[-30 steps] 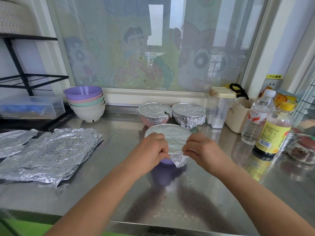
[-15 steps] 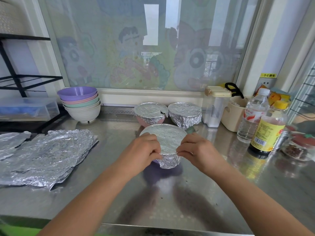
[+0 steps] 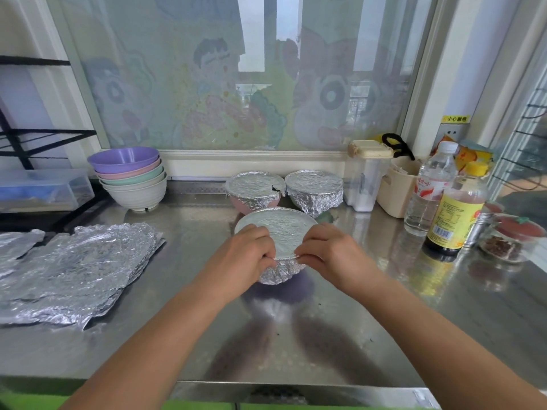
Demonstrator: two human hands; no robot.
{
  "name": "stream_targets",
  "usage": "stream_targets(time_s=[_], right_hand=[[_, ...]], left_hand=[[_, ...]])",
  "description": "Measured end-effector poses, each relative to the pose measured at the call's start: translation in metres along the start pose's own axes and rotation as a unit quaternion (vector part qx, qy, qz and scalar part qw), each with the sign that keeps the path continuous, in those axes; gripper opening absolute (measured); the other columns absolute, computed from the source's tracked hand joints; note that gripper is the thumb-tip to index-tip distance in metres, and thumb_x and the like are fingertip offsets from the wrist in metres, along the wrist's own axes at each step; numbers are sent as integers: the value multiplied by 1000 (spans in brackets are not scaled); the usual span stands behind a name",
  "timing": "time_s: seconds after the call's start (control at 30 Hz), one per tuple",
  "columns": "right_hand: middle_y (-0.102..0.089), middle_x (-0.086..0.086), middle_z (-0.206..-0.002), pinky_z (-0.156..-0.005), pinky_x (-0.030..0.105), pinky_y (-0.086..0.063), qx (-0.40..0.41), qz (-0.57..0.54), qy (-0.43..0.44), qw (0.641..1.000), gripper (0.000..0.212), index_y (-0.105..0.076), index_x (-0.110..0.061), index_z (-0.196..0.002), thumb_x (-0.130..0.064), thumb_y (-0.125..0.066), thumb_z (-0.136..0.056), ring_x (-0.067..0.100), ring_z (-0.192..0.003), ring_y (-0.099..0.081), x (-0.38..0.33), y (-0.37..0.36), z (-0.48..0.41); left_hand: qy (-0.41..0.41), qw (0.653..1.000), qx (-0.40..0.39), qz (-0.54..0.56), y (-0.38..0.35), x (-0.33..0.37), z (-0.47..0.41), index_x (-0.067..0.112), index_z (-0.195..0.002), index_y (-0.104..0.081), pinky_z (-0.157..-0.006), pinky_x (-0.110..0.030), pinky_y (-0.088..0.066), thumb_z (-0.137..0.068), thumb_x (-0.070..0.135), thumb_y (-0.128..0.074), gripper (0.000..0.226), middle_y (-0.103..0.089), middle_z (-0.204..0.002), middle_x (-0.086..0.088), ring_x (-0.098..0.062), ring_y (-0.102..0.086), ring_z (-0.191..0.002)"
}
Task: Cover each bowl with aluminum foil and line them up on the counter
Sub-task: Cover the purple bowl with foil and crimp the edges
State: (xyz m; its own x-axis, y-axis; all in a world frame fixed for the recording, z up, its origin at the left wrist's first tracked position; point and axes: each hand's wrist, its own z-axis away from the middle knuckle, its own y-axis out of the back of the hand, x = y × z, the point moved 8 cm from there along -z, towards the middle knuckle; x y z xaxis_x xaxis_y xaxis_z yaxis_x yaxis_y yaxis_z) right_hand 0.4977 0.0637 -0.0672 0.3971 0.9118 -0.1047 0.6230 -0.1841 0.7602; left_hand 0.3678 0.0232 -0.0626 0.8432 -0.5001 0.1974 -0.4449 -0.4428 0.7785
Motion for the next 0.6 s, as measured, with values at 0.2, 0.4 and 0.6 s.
stream_targets(time_s=[0.2, 0.4, 0.6], right_hand=[[-61, -1, -79, -66, 33, -46, 6, 11, 7, 1000, 6, -72, -14, -76, -16, -69, -81, 21, -74, -55, -4, -1, -4], [-61, 2, -82, -67, 32, -49, -1, -7, 10, 1000, 10, -74, -14, -86, -23, -72, -81, 24, -74, -57, -7, -5, -3], [-62, -1, -83, -67, 34, -50, -6, 15, 1, 1000, 4, -72, -16, -80, -15, -69, -83, 23, -76, -57, 5, 0, 0]], left_hand=[[3, 1000, 8, -20, -1, 3, 1, 12, -71, -63, -64, -32, -47, -67, 16, -86, 24, -56, -76, 3, -16, -51, -77], [-6, 1000, -3, -27, -4, 7, -3, 12, -66, -62, -64, -29, -39, -65, 10, -85, 23, -57, -73, 1, -21, -55, -73], [15, 1000, -13, -15, 4, -5, 0, 12, -67, -64, -63, -33, -50, -64, 11, -86, 23, -58, -73, 3, -21, -55, -75]])
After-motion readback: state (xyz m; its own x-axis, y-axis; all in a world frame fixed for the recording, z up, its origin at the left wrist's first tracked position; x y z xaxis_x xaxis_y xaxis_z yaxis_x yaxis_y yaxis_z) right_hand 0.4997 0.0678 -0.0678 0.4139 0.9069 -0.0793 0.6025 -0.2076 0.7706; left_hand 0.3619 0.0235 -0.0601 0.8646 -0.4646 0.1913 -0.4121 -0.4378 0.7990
